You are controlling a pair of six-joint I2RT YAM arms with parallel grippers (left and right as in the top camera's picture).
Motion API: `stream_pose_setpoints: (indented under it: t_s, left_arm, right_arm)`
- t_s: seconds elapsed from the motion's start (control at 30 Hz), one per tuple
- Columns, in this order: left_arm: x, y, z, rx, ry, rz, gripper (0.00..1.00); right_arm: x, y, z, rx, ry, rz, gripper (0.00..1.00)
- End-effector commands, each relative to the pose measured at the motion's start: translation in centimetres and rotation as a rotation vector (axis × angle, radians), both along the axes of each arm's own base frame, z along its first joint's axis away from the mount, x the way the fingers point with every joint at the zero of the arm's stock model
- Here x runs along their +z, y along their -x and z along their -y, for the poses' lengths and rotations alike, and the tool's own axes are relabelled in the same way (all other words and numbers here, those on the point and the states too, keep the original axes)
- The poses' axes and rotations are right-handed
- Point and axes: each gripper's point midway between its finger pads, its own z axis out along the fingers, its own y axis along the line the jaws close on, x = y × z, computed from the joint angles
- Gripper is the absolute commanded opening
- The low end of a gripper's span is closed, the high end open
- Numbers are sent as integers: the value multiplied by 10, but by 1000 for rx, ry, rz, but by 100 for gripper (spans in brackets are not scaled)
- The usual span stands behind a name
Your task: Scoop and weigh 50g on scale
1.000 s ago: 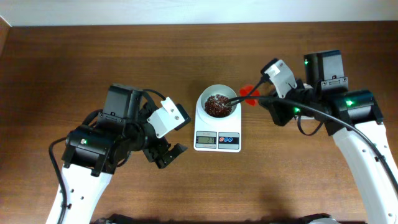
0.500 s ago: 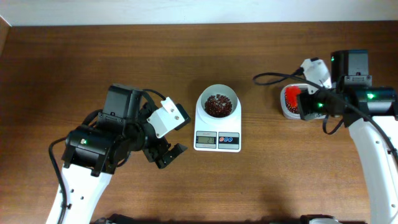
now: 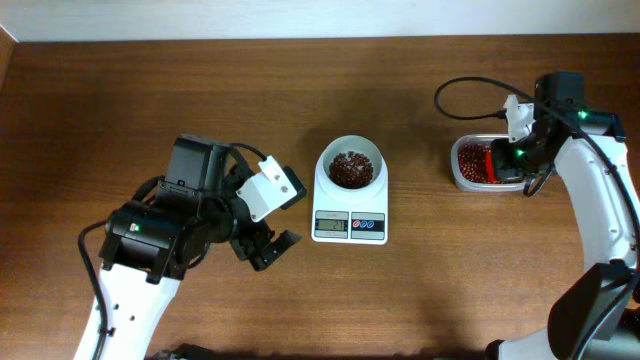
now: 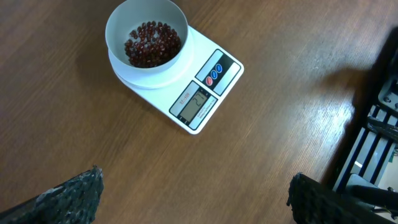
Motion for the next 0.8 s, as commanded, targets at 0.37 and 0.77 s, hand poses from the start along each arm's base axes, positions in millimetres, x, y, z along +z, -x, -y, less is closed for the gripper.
stream_pose_setpoints:
  t_s: [0.37,0.77]
  left_arm:
    - [7,-2,1,-14,12,22,99]
    - [7,-2,1,-14,12,22,99]
  right_arm:
    - [-1,-11,33,-95,83,42,4]
    - [-34,-8,16,-86,-57,-50,4]
